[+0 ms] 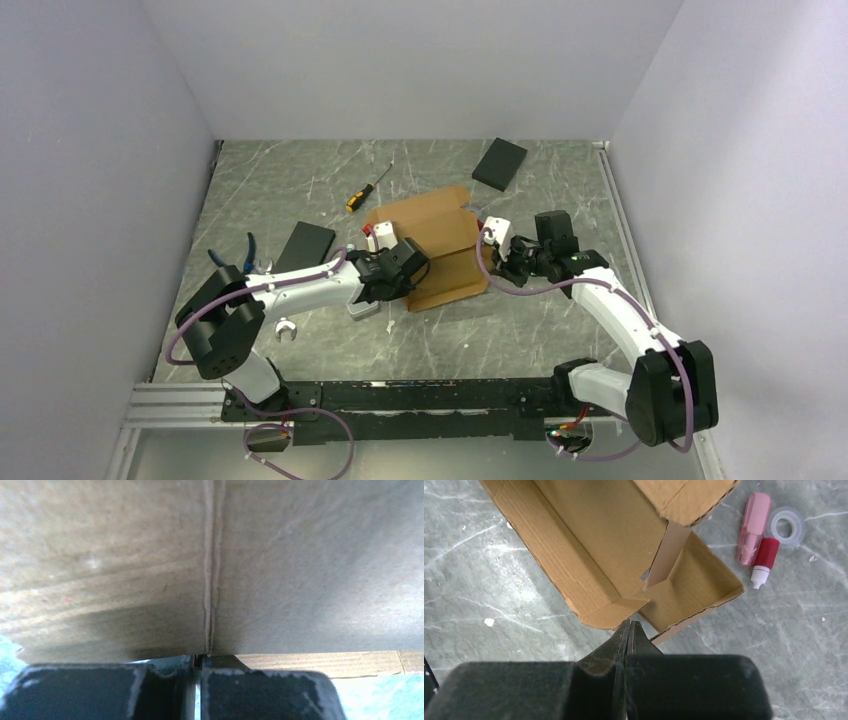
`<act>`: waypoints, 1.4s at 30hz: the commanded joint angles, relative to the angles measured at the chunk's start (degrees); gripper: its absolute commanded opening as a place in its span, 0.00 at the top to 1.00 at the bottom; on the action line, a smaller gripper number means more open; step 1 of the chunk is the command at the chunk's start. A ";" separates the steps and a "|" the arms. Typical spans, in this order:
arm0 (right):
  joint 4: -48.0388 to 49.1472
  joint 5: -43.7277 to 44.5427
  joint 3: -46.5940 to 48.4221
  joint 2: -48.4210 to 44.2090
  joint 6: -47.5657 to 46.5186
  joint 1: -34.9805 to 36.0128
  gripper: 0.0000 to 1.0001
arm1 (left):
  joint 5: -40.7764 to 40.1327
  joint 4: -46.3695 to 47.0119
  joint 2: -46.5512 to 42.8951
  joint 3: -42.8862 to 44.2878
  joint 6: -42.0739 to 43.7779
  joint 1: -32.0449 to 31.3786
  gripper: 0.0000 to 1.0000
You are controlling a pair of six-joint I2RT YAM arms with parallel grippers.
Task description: Fold the paper box
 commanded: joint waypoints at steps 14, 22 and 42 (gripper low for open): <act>0.39 -7.21 2.19 4.55 2.26 4.83 1.00 | -2.19 0.99 -3.40 -0.26 -0.66 -0.34 1.00; -1.55 -4.22 3.90 5.80 1.55 5.39 1.00 | -2.52 1.07 -3.85 -0.75 -1.08 -0.32 1.00; 10.68 -3.35 0.89 -0.91 24.86 -7.21 0.43 | -3.77 0.68 -3.17 -1.25 -1.73 -0.32 1.00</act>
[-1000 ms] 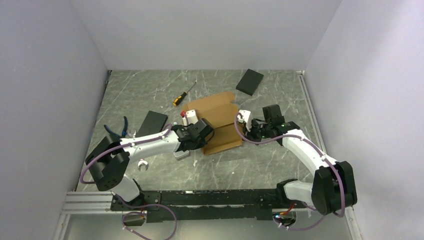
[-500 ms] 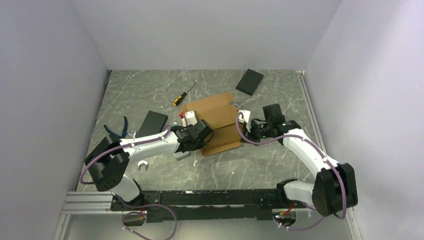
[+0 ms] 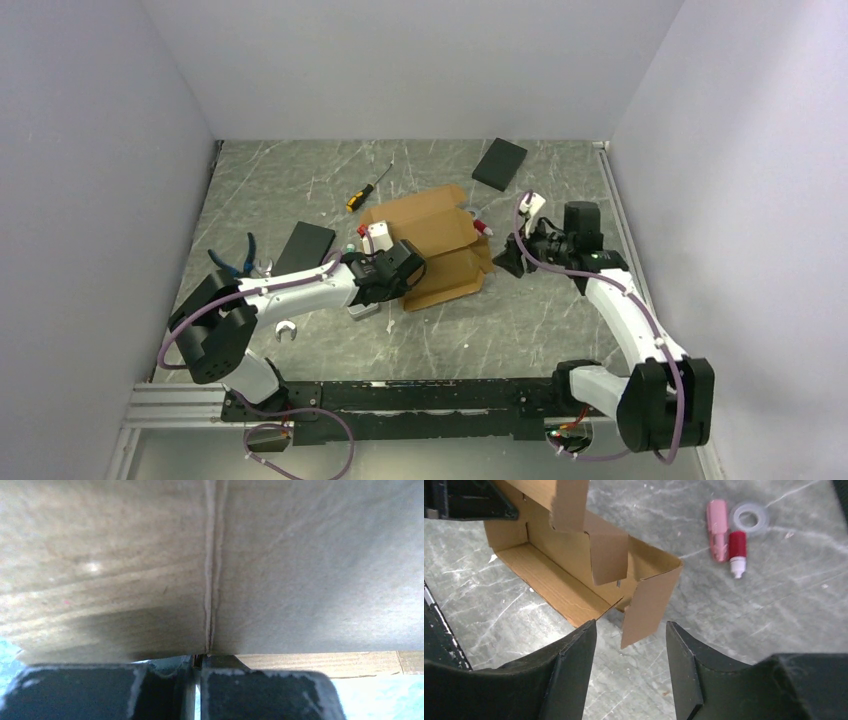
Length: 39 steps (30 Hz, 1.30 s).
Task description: Fold the paper box
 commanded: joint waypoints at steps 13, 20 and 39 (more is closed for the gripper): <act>9.50 20.47 -0.44 7.46 10.23 10.00 0.87 | -1.82 -0.40 -0.40 1.03 -2.59 -0.32 1.00; 8.71 19.32 -0.03 4.70 11.38 10.08 1.00 | -2.87 -3.05 0.15 1.84 -6.01 -0.34 1.00; 6.69 3.24 -0.35 0.61 11.22 7.43 1.00 | -5.10 -4.05 0.40 2.76 -7.95 0.21 1.00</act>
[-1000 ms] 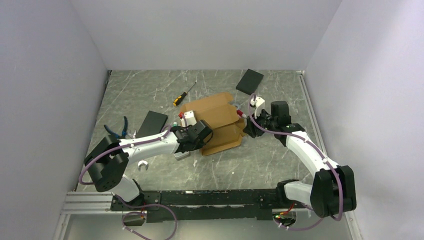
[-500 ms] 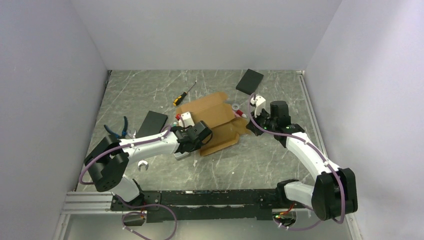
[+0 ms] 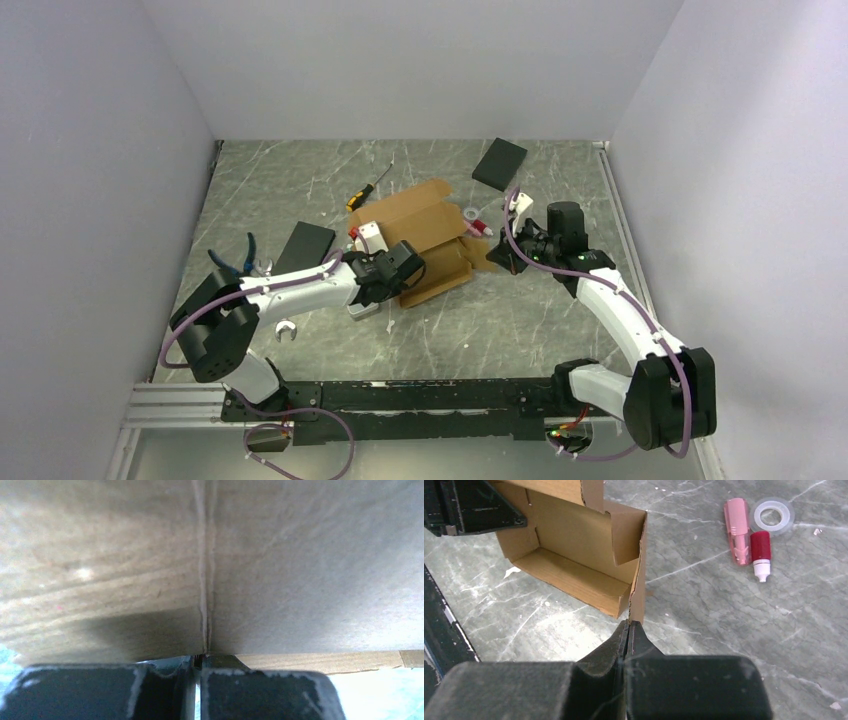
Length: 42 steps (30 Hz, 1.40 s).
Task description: Fold the paper box
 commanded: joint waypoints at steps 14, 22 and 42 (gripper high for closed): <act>2.76 -4.79 0.35 0.26 -0.19 3.46 1.00 | -0.10 1.46 2.51 3.19 -0.76 0.02 1.00; 3.09 -0.22 0.97 4.63 0.17 5.17 1.00 | 0.98 2.91 4.20 3.09 0.15 0.08 1.00; 3.69 -2.07 1.30 8.20 2.08 4.86 0.71 | 1.49 3.55 7.20 3.18 0.49 0.10 1.00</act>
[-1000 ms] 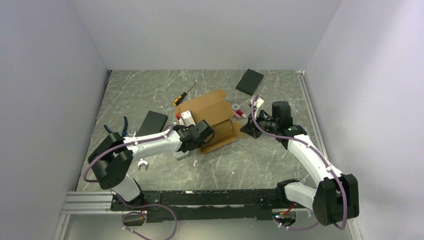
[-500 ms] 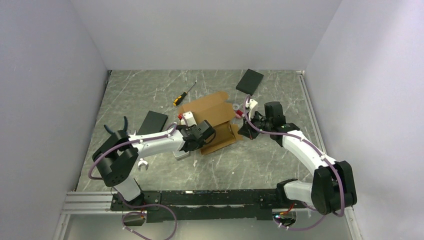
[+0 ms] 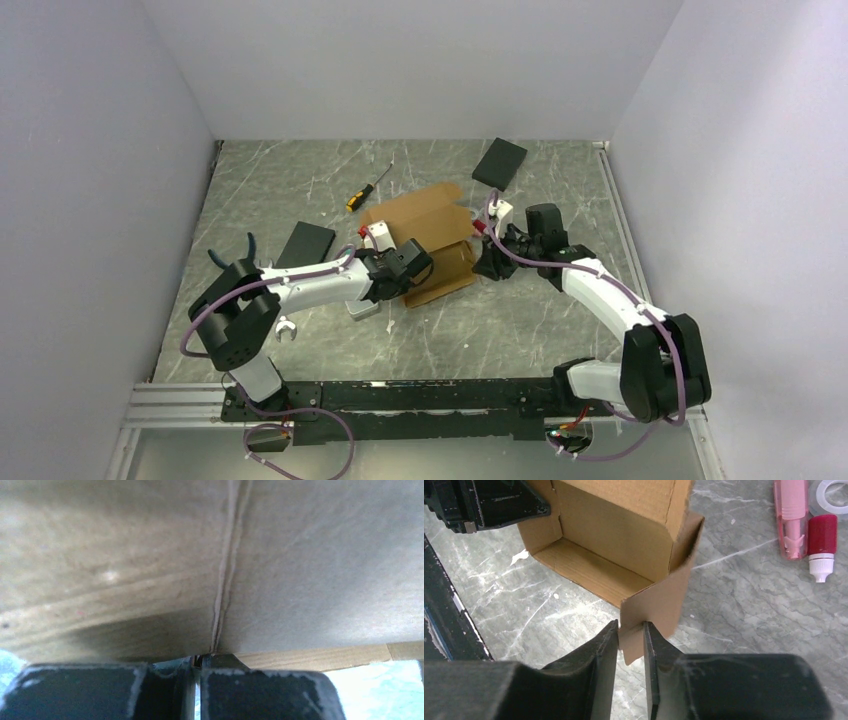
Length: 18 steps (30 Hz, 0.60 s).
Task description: Fold the paper box
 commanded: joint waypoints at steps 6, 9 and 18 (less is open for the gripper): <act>2.26 -5.22 1.81 2.46 1.57 -1.16 0.60 | 1.24 1.85 1.66 0.36 -0.13 -0.04 1.00; 2.46 -5.50 1.90 3.16 2.05 -1.74 0.56 | 1.31 1.96 1.71 0.37 0.03 -0.04 1.00; 4.55 -4.15 1.55 3.89 4.12 -3.00 0.67 | 1.65 2.19 1.81 0.45 0.30 -0.01 1.00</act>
